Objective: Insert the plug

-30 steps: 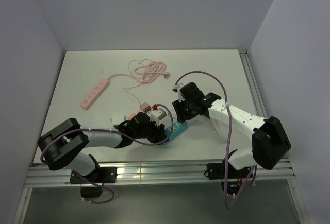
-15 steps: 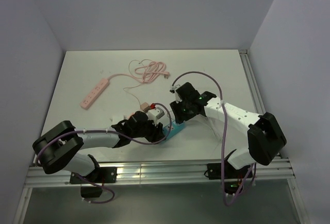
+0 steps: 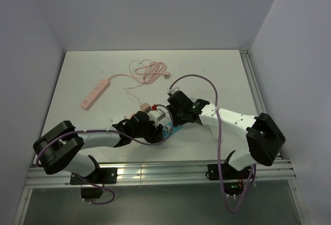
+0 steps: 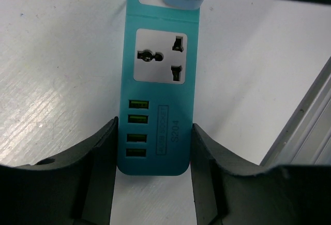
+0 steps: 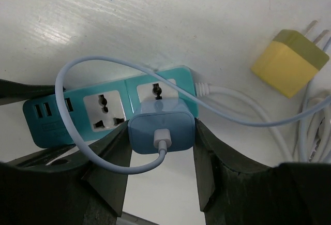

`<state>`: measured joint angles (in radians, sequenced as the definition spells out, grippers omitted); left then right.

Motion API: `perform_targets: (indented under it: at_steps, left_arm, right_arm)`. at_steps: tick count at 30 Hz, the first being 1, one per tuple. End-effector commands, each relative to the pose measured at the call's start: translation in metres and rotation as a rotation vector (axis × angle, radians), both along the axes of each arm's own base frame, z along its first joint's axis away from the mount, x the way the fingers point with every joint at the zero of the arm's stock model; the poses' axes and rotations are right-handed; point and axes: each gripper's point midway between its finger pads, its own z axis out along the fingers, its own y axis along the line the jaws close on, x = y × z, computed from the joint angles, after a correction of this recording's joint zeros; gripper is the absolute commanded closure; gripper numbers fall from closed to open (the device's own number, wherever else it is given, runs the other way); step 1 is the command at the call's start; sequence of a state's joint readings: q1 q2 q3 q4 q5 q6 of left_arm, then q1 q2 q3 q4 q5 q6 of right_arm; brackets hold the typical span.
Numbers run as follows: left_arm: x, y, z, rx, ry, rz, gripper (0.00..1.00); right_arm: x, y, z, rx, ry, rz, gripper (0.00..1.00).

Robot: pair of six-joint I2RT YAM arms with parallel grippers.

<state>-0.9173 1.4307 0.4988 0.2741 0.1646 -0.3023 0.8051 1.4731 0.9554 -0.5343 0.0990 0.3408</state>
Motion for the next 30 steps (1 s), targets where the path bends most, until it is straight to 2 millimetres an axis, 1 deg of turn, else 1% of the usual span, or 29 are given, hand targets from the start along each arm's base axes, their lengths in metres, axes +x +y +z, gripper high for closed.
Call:
perform_targets:
  at_steps: [1, 2, 5, 8, 10, 11, 12, 13, 14, 15, 17, 18, 21, 22, 23, 25, 26, 27, 28, 29, 30]
  left_arm:
    - [0.027, -0.007, 0.021, -0.053, -0.014, 0.085, 1.00]
    - [0.026, -0.008, 0.023, -0.052, 0.006, 0.071, 1.00]
    - [0.036, -0.002, 0.032, -0.068, 0.016, 0.095, 1.00]
    - [0.046, 0.009, 0.036, -0.069, 0.014, 0.143, 1.00]
    - [0.055, 0.016, 0.040, -0.084, 0.012, 0.182, 1.00]
    - [0.057, 0.018, 0.038, -0.084, 0.020, 0.194, 1.00]
    - [0.062, 0.021, 0.039, -0.088, 0.017, 0.213, 1.00]
    - [0.066, 0.024, 0.040, -0.087, 0.007, 0.235, 1.00]
    - [0.066, 0.026, 0.038, -0.085, 0.002, 0.238, 1.00]
    - [0.068, 0.028, 0.040, -0.086, -0.007, 0.254, 1.00]
    - [0.070, 0.031, 0.040, -0.098, -0.022, 0.271, 1.00]
    - [0.072, 0.032, 0.044, -0.112, -0.038, 0.279, 1.00]
    - [0.073, 0.036, 0.047, -0.125, -0.074, 0.282, 1.00]
    - [0.070, 0.038, 0.044, -0.122, -0.080, 0.273, 1.00]
    - [0.069, 0.035, 0.049, -0.147, -0.090, 0.258, 1.00]
    - [0.067, 0.035, 0.048, -0.157, -0.087, 0.256, 1.00]
    - [0.065, 0.034, 0.046, -0.157, -0.077, 0.250, 1.00]
    - [0.065, 0.034, 0.042, -0.149, -0.065, 0.247, 1.00]
    - [0.065, 0.032, 0.042, -0.150, -0.061, 0.242, 1.00]
    - [0.065, 0.031, 0.041, -0.153, -0.058, 0.235, 1.00]
    - [0.063, 0.030, 0.038, -0.151, -0.050, 0.228, 1.00]
  right_arm:
    - [-0.061, -0.005, -0.046, -0.060, 0.187, -0.070, 1.00]
    - [-0.063, -0.004, -0.049, -0.062, 0.188, -0.078, 1.00]
    - [-0.069, -0.007, -0.061, -0.097, 0.181, -0.066, 1.00]
    - [-0.072, -0.004, -0.066, -0.099, 0.171, -0.073, 1.00]
    - [-0.076, -0.004, -0.076, -0.109, 0.172, -0.079, 1.00]
    - [-0.078, 0.000, -0.079, -0.106, 0.159, -0.083, 1.00]
    - [-0.081, -0.002, -0.087, -0.129, 0.165, -0.086, 1.00]
    - [-0.083, -0.001, -0.091, -0.140, 0.159, -0.086, 1.00]
    - [-0.086, 0.000, -0.094, -0.149, 0.151, -0.093, 1.00]
    - [-0.095, 0.002, -0.101, -0.171, 0.157, -0.073, 1.00]
    - [-0.102, 0.008, -0.106, -0.163, 0.164, -0.058, 1.00]
    - [-0.106, 0.008, -0.112, -0.184, 0.167, -0.045, 1.00]
    - [-0.111, 0.011, -0.118, -0.213, 0.171, -0.017, 1.00]
    - [-0.111, 0.009, -0.120, -0.234, 0.168, -0.010, 1.00]
    - [-0.112, 0.008, -0.123, -0.254, 0.172, -0.002, 1.00]
    - [-0.117, 0.014, -0.133, -0.260, 0.194, 0.018, 1.00]
    - [-0.123, 0.011, -0.140, -0.258, 0.211, 0.015, 1.00]
    - [-0.129, 0.013, -0.145, -0.238, 0.234, 0.015, 1.00]
    - [-0.133, 0.021, -0.148, -0.197, 0.233, 0.006, 1.00]
    - [-0.143, 0.012, -0.158, -0.215, 0.256, 0.005, 1.00]
    - [-0.149, 0.011, -0.163, -0.204, 0.271, 0.006, 1.00]
